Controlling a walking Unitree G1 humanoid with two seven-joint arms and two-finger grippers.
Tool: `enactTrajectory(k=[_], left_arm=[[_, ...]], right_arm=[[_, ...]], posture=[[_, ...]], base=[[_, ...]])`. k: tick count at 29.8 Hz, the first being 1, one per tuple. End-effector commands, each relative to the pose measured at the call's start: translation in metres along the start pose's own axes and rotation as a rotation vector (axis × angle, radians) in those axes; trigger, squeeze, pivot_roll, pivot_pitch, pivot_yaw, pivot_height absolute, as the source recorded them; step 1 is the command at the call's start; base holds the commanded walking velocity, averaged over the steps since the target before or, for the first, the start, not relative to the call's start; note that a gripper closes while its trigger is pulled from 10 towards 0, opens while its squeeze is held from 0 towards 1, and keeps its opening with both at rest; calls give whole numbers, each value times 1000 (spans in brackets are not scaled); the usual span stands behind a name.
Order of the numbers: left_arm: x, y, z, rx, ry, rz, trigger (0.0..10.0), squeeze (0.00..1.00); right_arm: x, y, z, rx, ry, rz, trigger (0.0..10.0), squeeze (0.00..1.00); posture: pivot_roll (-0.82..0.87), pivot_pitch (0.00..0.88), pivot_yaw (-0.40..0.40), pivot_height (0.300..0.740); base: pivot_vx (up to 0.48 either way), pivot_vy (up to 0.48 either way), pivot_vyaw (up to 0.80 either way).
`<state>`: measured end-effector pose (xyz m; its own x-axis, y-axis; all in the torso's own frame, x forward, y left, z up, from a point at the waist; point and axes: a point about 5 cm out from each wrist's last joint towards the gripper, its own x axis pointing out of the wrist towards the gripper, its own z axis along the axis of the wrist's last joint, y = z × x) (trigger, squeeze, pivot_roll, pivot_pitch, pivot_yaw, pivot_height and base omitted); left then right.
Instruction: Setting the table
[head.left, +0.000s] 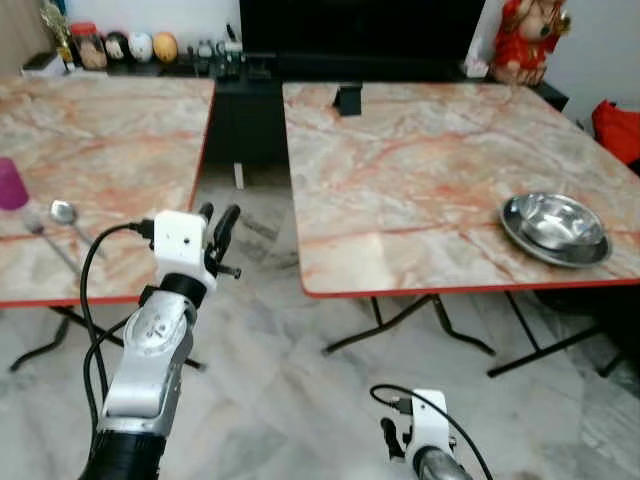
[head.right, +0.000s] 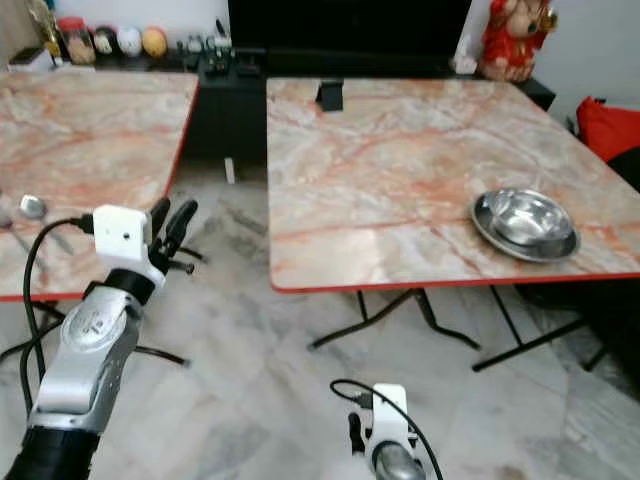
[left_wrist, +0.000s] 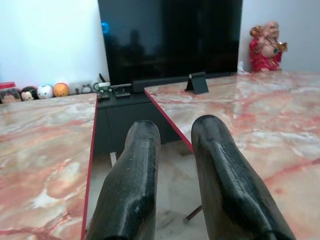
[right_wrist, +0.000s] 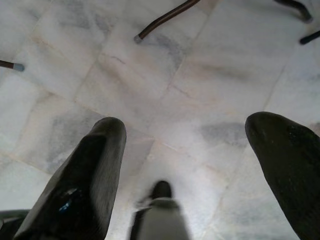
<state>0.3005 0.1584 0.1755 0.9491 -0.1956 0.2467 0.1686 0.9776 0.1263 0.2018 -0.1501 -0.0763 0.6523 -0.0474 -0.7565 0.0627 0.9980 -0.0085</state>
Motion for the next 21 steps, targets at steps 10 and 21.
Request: enactTrajectory(k=[10,21], left_arm=[[2,-9,-2,-2,8,-28,10000,0],[2,-8,-1,0,10,-16,10000,0]], right_arm=[[-1,-10,-5,-19,11,-25,10000,0],[-1,-11,-4,-6,8,-29,10000,0]], posture=[[-25,0,-55,740],[-12,0,-60,740]], base=[[0,372,143],[0,373,256]])
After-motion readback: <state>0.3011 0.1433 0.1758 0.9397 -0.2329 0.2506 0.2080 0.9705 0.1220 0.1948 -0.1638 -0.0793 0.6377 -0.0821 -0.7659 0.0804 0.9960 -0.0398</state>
